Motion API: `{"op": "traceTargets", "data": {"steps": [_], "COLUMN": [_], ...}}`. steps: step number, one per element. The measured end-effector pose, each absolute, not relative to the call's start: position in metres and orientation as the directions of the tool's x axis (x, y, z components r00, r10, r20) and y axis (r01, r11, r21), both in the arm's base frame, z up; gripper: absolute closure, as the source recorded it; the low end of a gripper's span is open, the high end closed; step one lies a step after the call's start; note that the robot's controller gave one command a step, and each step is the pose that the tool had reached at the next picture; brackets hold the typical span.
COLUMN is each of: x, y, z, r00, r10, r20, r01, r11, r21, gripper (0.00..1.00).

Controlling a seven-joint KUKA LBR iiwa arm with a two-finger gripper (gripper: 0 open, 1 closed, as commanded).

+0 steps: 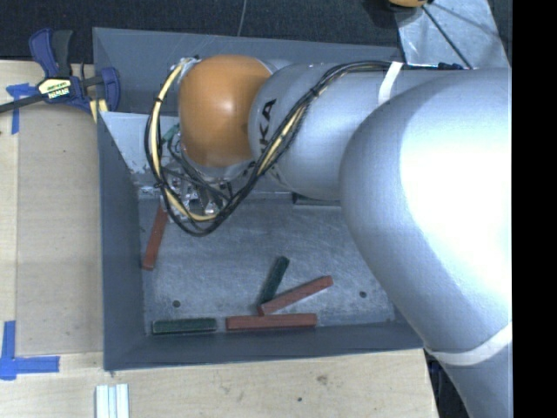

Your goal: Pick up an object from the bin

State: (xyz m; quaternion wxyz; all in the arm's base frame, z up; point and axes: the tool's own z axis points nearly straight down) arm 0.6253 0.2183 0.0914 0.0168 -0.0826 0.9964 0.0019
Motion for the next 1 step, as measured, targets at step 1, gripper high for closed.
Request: {"op": "traceTargets", "data": {"steps": [1], "x": [0.6250], "y": [0.2215], "z": [0.1309], "r00": [-0.978], "r10": [-0.207], "r20": [-0.004], "r01": [-0.207], "r11": [0.978], "r21": [0.001], "gripper": [0.00]}}
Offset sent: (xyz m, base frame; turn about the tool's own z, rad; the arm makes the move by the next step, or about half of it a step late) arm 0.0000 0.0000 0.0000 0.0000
